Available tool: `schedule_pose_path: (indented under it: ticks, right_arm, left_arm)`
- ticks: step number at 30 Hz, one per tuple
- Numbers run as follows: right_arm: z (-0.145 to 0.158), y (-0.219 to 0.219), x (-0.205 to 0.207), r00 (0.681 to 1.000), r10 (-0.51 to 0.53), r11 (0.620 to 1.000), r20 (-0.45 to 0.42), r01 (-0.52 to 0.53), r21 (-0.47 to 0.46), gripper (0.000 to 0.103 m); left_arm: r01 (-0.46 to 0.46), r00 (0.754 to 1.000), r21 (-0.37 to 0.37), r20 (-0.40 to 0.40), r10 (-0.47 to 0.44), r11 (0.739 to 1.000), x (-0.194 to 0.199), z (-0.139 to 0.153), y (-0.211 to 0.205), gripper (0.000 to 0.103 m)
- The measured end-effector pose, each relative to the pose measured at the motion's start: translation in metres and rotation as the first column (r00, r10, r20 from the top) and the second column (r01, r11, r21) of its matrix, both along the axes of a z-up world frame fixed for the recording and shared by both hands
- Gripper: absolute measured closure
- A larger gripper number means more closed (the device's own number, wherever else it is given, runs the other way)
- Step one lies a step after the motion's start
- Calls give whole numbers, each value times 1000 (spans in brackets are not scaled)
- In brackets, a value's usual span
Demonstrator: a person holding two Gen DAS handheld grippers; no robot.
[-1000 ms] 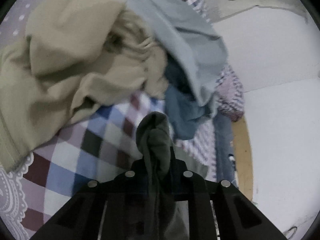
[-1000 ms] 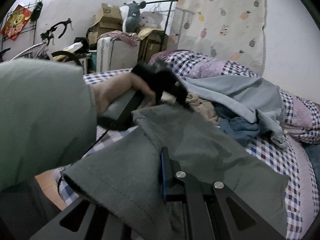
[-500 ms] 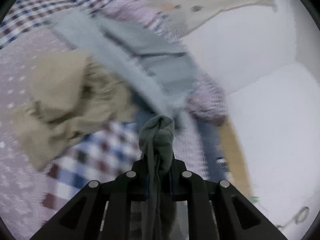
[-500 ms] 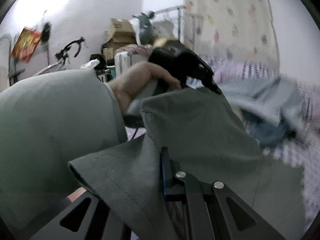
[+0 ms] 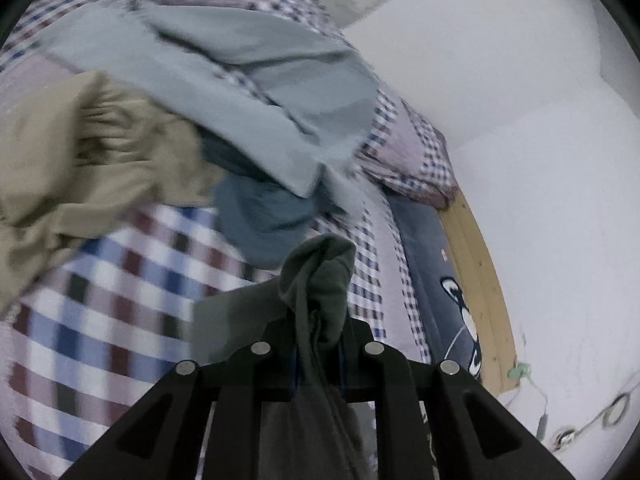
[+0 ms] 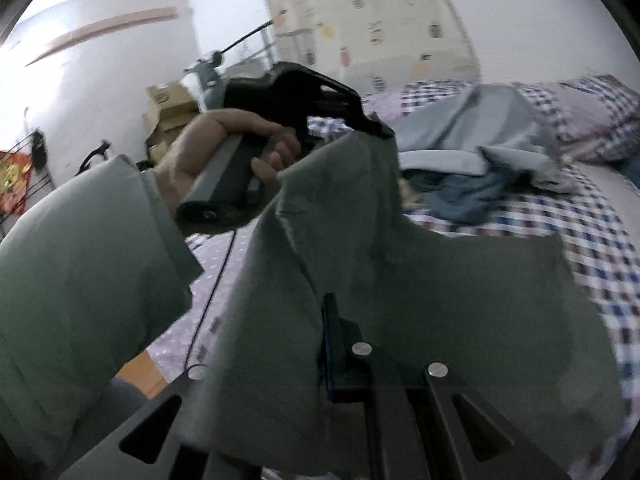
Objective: Fold clothes
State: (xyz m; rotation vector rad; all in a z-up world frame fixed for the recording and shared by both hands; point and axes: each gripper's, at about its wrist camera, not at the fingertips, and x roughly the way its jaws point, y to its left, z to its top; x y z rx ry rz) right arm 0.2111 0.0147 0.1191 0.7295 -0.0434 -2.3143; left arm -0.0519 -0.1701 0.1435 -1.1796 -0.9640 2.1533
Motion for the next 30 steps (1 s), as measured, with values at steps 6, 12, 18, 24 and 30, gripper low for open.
schedule_pose_path:
  ticks: [6, 12, 18, 24, 30]
  right_arm:
    - [3, 80, -4, 985, -162, 986, 61, 164, -29, 99]
    - [-23, 161, -23, 927, -296, 941, 231, 325, -99, 99]
    - [-70, 209, -55, 834, -364, 901, 414, 427, -69, 97]
    - [-83, 250, -66, 732, -502, 840, 461, 538, 62, 79]
    - [-74, 278, -65, 696, -547, 817, 465, 565, 115, 70]
  left_arm:
    - [65, 998, -12, 12, -65, 998, -8, 21, 94, 90]
    - [118, 988, -117, 111, -105, 986, -33, 2, 197, 90]
    - [129, 966, -291, 252, -54, 948, -67, -55, 268, 89]
    - [109, 979, -191, 189, -72, 975, -71, -48, 253, 57]
    - [31, 999, -66, -7, -32, 997, -60, 2, 173, 25]
